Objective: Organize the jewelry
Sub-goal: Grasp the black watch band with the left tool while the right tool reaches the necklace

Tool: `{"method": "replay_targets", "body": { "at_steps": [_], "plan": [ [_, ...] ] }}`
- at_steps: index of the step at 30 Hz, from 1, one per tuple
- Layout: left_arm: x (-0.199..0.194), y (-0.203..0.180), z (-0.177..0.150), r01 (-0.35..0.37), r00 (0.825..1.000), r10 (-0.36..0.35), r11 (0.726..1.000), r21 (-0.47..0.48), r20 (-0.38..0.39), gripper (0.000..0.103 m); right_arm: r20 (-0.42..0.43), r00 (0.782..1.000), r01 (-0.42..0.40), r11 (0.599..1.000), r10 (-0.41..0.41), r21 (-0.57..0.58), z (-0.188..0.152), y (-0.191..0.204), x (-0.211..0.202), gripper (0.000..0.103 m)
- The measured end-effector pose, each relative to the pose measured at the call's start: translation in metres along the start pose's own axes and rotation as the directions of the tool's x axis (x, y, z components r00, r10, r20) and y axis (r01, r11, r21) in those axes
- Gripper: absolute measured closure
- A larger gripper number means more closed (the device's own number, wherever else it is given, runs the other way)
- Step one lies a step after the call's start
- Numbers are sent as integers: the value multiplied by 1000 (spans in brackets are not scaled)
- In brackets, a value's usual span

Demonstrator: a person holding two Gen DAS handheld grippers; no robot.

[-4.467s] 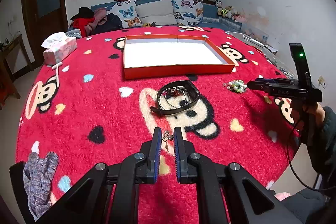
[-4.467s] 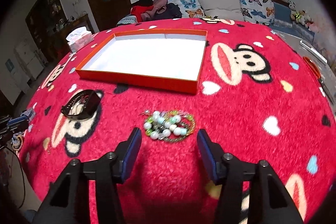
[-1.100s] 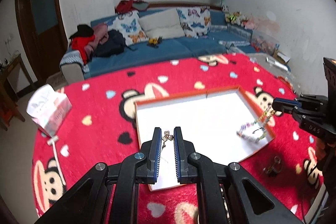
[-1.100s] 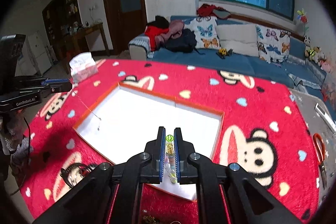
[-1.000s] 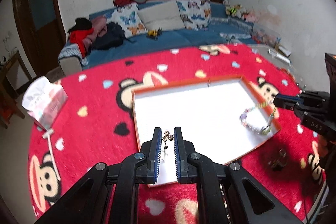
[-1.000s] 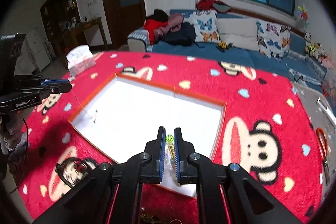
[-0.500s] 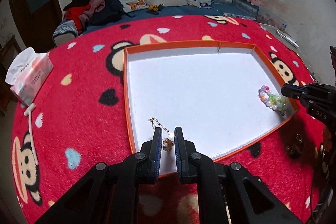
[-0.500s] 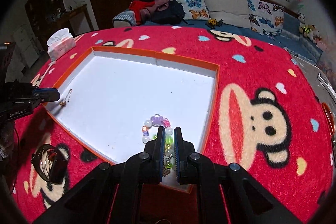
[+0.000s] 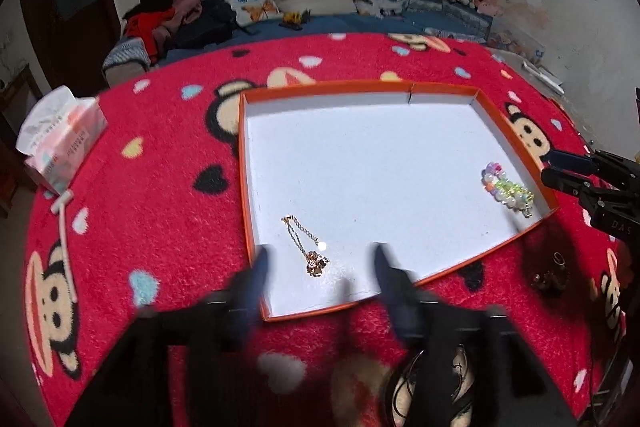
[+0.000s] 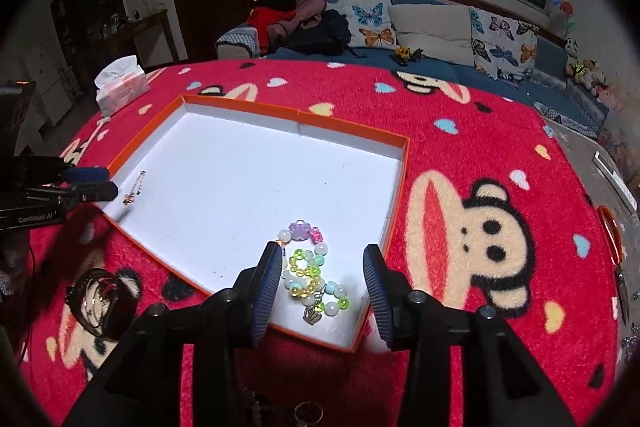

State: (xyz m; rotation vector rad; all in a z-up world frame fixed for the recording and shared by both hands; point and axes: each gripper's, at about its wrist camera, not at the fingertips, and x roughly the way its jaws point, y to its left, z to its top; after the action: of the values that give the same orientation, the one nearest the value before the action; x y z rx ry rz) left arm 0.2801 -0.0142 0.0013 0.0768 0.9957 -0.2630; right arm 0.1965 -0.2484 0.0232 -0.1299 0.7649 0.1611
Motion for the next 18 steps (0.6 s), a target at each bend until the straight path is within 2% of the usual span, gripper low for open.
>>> {"method": "replay_targets", "body": {
  "at_steps": [2, 8, 9, 11, 14, 18],
  "plan": [
    [-13, -6, -3, 14, 1000, -15, 1000, 28, 27, 36, 6, 1000, -5, 1000, 5, -5, -2, 2, -6, 54],
    [-40, -28, -26, 73, 997, -78, 988, 135, 31, 35, 12, 1000, -26, 1000, 26, -5, -14, 5, -25, 50],
    [-44, -34, -32, 88, 995, -93, 984, 157, 23, 34, 11, 999, -32, 999, 32, -3, -16, 6, -27, 50],
    [-49, -44, -43, 105, 994, -109, 977, 187, 10, 20, 13, 999, -42, 999, 42, -2, -22, 7, -34, 50],
    [-57, -61, -62, 131, 991, -135, 958, 255, 0, 16, 11, 999, -47, 999, 47, -13, -31, 12, -42, 49],
    [-52, -80, -79, 127, 992, -126, 933, 338, -24, 15, 2, 999, -51, 998, 51, -23, -46, 18, -51, 48]
  ]
}}
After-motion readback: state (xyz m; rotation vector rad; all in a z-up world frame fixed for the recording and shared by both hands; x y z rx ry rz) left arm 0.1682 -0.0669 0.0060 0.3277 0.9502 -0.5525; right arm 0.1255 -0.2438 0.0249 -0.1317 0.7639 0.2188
